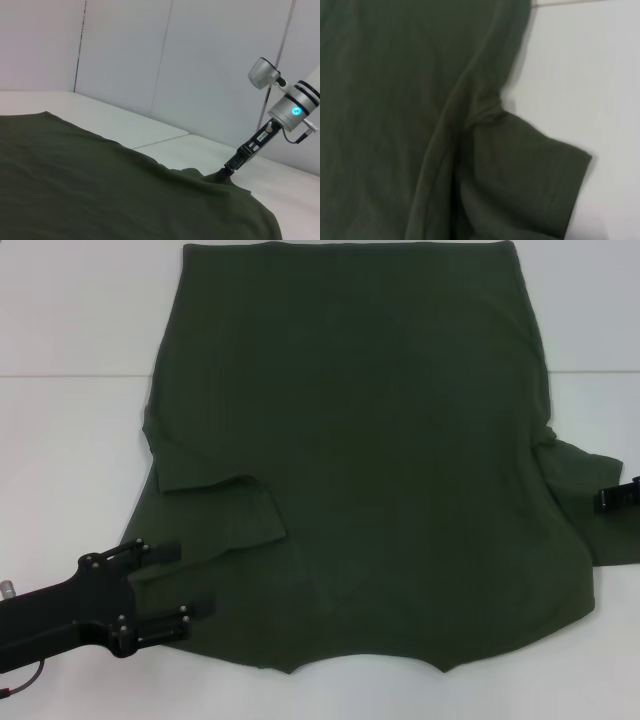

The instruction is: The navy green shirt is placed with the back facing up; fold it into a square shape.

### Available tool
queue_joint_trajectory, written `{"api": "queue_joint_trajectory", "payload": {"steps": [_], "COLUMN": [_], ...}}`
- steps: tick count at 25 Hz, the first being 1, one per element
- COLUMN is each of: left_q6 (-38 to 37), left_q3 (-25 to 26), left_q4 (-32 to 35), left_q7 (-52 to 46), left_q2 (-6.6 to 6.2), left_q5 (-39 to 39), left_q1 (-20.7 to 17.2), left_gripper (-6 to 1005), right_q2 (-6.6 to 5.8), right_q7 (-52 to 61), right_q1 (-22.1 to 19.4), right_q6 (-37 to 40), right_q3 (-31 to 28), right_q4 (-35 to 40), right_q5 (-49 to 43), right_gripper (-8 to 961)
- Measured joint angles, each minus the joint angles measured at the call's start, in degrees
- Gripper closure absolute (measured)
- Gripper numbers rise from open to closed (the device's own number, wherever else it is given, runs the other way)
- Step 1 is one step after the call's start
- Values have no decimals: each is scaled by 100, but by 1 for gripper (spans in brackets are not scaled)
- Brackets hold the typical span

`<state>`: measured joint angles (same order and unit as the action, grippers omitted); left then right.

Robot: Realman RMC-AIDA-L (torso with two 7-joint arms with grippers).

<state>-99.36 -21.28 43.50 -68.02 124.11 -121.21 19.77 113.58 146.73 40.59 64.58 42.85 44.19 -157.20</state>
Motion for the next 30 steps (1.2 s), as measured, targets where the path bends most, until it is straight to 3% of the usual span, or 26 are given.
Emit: {"api": "queue_joint_trajectory", "payload": {"steps": [7,13,15,21,30], "left_q6": [14,6,5,4,-1], "left_q3": [1,66,76,82,80], "left_q4": [0,-7,-8,-9,-9], "left_q7": [0,0,3,8,9], "left_q2": [9,7,7,7,7], "left_q5": [5,11,11,11,16], "left_q1": [1,1,1,1,1], "left_gripper": [135,135,135,135,136], "right_q2": [34,16,8,15,8], "right_q7": [-17,44,54,61,64], "right_q1": [38,46,44,14,-8], "right_q6": [-51,-132,-133,-122,-148], "right_q3": [430,454,450,450,452], "right_q4": [30,-13,-13,22,29], "right_q5": [-7,-13,-13,-13,-12], "right_gripper": [201,222,426,674,837]}}
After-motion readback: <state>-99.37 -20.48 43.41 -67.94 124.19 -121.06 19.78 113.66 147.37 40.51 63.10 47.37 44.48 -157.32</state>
